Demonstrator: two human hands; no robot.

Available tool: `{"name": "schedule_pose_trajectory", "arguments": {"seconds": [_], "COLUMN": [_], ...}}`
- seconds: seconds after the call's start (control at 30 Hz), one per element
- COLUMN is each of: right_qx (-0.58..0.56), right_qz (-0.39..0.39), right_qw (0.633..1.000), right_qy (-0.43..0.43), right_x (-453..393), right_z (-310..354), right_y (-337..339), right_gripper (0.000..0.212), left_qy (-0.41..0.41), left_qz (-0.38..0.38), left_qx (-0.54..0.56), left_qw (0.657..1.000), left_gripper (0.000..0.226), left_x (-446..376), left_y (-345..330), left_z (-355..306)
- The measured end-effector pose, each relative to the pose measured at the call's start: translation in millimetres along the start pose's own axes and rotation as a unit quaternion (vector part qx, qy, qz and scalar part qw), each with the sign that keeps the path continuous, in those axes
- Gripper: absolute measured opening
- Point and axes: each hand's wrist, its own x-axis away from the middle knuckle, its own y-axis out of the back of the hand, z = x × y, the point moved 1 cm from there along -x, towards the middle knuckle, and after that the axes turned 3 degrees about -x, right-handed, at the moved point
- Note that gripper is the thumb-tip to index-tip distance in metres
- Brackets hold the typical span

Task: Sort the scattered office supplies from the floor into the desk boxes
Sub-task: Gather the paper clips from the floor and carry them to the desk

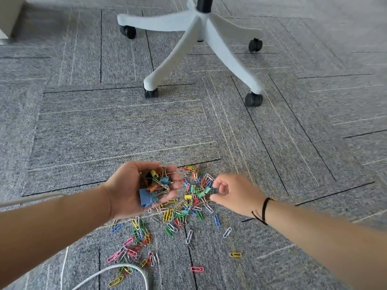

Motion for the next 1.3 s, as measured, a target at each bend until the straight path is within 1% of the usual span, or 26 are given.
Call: {"name": "schedule_pose_trajectory", "arguments": {"seconds": [0.07,0.17,0.3,0.43,0.53,0.73,0.9,1.0,1.13,1.3], "right_qx": [0.014,0.047,0.062,0.062,0.067,0.034,0.004,0.003,-0.005,0.016], "right_qz": [-0.006,-0.018,-0.009,0.009,-0.002,-0.02,-0.03,-0.017,0.023,0.049], "right_qw": [1.0,0.999,0.998,0.997,0.996,0.999,1.0,1.0,1.0,0.998], "right_qy": [0.003,0.005,0.018,0.044,0.057,0.034,0.003,0.0,0.015,0.025], "right_x": [0,-6,-11,-12,-13,-10,-11,-9,-4,0], "right_z": [10,21,29,37,40,35,26,21,15,10], "right_y": [-7,-15,-19,-19,-21,-22,-18,-14,-8,-9], "right_gripper": [0.033,0.039,0.041,0.044,0.042,0.046,0.041,0.041,0.052,0.043], "left_qy": [-0.001,-0.001,-0.002,0.001,0.0,0.006,0.006,0.001,0.002,0.002], "left_qz": [0.001,0.006,0.018,0.013,0.012,0.021,0.021,0.016,0.012,0.004], "left_qx": [-0.002,-0.004,-0.002,0.003,0.002,0.007,0.011,0.005,0.001,0.004], "left_qw": [1.0,1.0,1.0,1.0,1.0,1.0,1.0,1.0,1.0,1.0], "left_gripper": [0.035,0.033,0.032,0.034,0.033,0.033,0.033,0.035,0.035,0.035], "left_x": [-1,-1,1,2,1,1,1,0,-1,-3], "left_y": [-1,-3,-3,-2,-3,-3,-1,-2,0,-1], "left_z": [0,0,1,0,-1,-1,-2,-3,-2,-2]}}
